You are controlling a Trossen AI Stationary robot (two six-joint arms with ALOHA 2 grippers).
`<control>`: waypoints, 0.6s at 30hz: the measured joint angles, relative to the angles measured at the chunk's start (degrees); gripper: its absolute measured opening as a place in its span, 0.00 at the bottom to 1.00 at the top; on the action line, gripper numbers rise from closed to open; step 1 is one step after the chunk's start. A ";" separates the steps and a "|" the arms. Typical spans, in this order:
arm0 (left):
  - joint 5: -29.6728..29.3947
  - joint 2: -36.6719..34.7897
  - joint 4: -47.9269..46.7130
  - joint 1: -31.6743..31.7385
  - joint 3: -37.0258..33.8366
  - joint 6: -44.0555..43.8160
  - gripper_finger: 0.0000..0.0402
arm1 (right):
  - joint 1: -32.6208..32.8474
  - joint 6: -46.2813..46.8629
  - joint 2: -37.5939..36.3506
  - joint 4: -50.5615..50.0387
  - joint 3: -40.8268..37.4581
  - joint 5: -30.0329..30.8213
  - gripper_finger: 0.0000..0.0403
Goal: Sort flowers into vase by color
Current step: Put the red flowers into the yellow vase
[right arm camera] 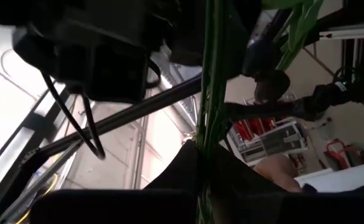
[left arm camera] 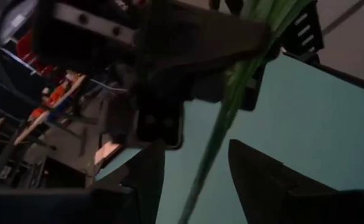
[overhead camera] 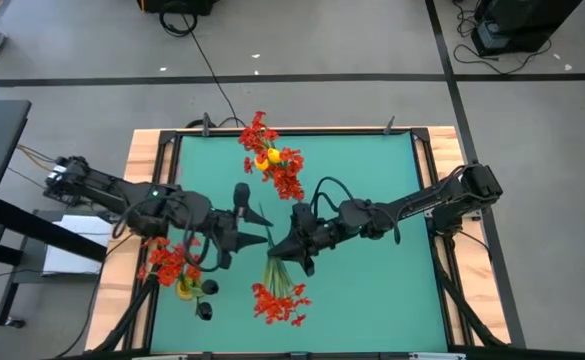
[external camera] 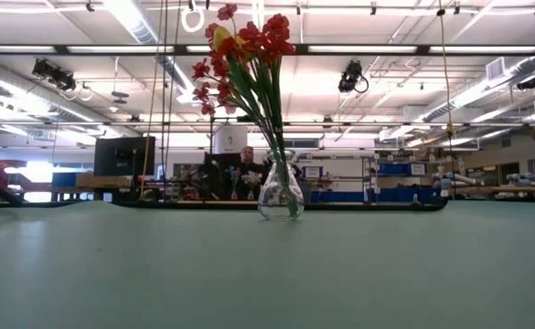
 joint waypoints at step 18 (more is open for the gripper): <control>0.61 2.26 -2.06 0.15 0.87 1.43 0.03 | 0.34 -6.41 -0.02 -1.29 0.02 5.56 0.16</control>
